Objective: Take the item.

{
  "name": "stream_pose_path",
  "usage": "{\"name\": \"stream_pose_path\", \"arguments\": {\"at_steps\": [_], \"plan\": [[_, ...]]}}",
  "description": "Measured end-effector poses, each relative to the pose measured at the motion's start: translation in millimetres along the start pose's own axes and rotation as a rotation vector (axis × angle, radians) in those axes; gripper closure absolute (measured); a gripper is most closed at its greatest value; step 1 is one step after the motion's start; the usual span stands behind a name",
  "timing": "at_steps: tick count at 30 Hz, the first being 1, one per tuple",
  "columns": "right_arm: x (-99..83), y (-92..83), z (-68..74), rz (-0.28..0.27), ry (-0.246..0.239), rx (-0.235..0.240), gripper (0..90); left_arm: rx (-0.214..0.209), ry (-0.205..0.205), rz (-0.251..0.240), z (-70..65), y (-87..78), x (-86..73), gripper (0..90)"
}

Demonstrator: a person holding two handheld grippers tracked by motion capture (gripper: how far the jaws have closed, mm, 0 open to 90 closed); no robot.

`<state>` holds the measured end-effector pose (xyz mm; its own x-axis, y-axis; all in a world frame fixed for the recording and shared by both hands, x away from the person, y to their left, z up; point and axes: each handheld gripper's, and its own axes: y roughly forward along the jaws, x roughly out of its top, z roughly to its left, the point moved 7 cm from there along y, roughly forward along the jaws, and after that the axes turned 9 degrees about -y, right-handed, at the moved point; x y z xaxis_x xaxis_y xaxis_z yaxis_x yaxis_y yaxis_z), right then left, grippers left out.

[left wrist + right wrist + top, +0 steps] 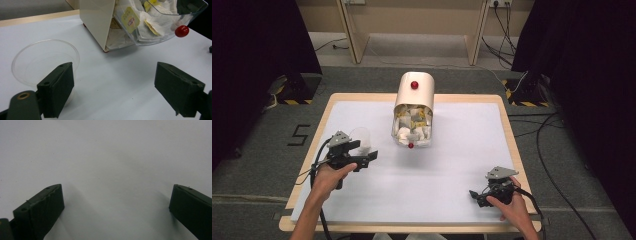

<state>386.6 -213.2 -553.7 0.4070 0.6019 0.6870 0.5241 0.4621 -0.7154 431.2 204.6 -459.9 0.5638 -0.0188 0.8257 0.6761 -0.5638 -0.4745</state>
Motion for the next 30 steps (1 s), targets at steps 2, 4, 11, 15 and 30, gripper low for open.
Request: {"name": "stream_pose_path", "arguments": {"at_steps": [2, 4, 11, 15, 30], "plan": [[0.0, 0.0, 0.6, 0.0, 0.005, -0.001, 0.3, -0.005, 0.002, 0.005, -2.4, 1.2, -2.6, 15.2], [0.1, -0.1, 0.6, 0.0, 0.004, -0.001, 0.3, -0.011, 0.005, 0.005, -4.6, 2.1, -4.5, 15.3], [0.0, 0.0, 0.0, 0.0, -0.001, 0.0, 0.3, -0.024, 0.016, 0.009, -10.3, 3.8, -9.1, 15.4], [0.1, -0.1, 0.6, 0.0, 0.004, -0.001, 0.3, -0.031, 0.022, 0.009, -13.0, 5.2, -12.0, 15.5], [0.1, -0.2, 0.7, 0.0, 0.003, -0.001, 0.4, -0.047, 0.032, 0.015, -15.1, 8.1, -31.7, 15.7]]}}
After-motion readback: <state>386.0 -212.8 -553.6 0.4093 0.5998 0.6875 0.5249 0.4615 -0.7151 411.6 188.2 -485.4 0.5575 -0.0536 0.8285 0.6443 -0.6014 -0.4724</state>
